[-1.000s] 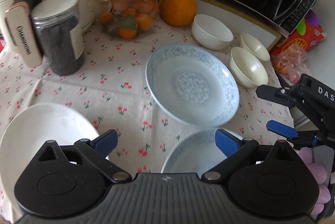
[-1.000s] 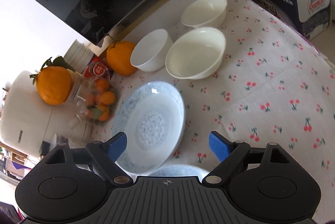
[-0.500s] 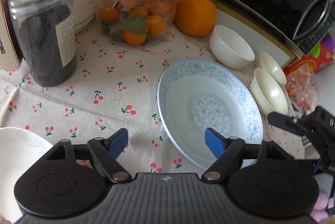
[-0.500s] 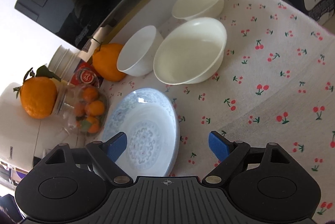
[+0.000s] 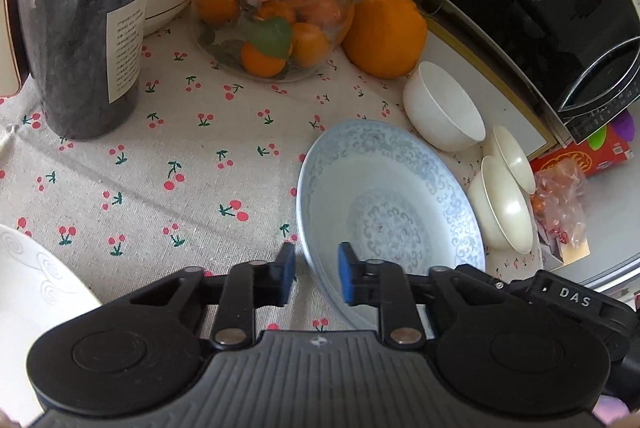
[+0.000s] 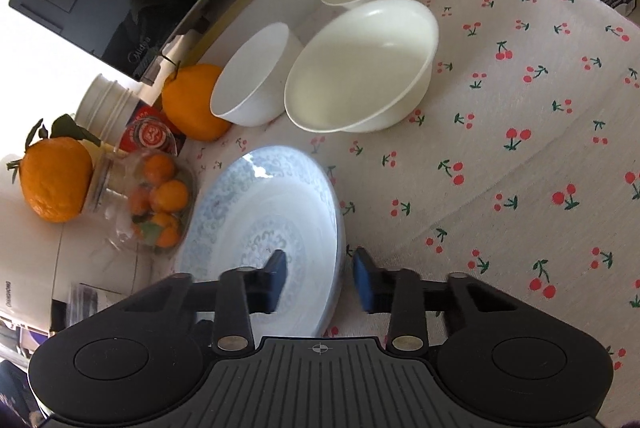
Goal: Organize plates and bowls
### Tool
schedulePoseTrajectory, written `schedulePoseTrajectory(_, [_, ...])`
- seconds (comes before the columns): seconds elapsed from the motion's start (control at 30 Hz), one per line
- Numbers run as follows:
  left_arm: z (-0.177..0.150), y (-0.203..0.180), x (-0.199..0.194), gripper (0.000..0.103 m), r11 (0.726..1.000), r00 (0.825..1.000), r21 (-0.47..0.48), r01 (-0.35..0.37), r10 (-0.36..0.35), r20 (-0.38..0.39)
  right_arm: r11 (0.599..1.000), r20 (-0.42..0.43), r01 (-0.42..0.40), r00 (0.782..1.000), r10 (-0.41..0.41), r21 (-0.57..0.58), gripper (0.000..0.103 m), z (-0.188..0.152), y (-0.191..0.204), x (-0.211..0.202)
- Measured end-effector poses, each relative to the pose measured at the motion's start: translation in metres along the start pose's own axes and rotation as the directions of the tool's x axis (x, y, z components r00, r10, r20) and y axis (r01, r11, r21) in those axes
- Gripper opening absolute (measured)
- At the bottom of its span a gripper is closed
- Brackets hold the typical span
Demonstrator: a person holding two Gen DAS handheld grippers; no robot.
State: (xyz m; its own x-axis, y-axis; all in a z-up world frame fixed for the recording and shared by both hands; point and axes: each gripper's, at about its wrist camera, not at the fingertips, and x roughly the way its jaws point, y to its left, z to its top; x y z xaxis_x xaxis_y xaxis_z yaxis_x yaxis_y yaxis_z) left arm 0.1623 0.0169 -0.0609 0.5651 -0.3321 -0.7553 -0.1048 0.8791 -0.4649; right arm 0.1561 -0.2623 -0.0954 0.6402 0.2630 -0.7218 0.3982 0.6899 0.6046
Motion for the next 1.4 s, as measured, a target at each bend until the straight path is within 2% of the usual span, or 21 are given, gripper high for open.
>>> schedulePoseTrajectory(0.23, [-0.001, -0.001, 0.0, 0.012, 0.999, 1.0, 0.036, -0.016, 0.015, 0.012, 1.0, -0.006, 0.002, 1.0, -0.002, 0.028, 0.015, 0.001, -0.007, -0.001])
schedulePoseTrajectory(0.73, [-0.002, 0.003, -0.013, 0.013, 1.0, 1.0, 0.019, 0.021, -0.021, 0.015, 1.0, 0.013, -0.005, 1.0, 0.006, -0.024, 0.015, 0.001, 0.009, -0.02])
schedulePoseTrajectory(0.97, [-0.004, -0.001, -0.02, 0.013, 0.999, 1.0, 0.04, 0.014, -0.014, 0.015, 0.999, 0.014, -0.001, 1.0, 0.002, -0.042, 0.015, -0.003, 0.014, -0.027])
schedulePoseTrajectory(1.4, [-0.01, -0.009, -0.041, 0.014, 0.995, 0.998, 0.092, 0.042, -0.045, 0.039, 0.998, 0.017, -0.019, 1.0, 0.02, -0.057, 0.015, -0.008, 0.02, -0.054])
